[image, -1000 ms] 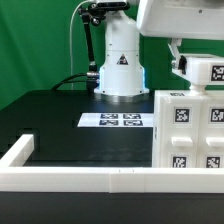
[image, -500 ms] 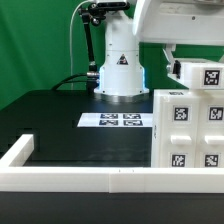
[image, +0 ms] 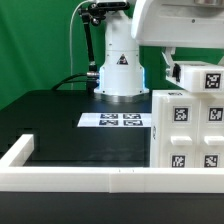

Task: Assemble cabinet

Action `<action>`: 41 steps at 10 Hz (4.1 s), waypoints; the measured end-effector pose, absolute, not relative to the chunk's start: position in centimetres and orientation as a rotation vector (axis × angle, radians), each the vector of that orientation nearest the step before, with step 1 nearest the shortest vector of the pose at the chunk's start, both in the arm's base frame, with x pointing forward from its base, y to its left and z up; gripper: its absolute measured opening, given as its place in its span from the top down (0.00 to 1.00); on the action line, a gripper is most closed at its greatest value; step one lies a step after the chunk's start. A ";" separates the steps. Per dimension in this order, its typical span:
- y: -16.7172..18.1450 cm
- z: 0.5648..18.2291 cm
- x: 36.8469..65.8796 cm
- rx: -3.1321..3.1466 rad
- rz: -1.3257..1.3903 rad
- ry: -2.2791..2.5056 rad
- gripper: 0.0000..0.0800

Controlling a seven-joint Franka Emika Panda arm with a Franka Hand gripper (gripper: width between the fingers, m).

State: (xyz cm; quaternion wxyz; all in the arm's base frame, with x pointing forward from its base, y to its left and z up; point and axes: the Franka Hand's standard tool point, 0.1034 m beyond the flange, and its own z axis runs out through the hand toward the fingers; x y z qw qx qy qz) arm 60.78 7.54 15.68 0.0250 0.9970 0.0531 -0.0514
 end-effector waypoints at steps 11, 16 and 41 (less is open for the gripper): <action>7.7 15.6 60.7 3.059 -0.146 -0.309 0.30; 9.1 15.7 61.0 2.726 -0.065 -1.395 0.30; 10.3 18.3 61.7 2.070 -0.105 -2.403 0.00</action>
Offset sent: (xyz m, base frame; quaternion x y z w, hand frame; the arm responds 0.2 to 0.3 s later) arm 0.0000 0.0000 0.0000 0.0000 0.0000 0.0000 1.0000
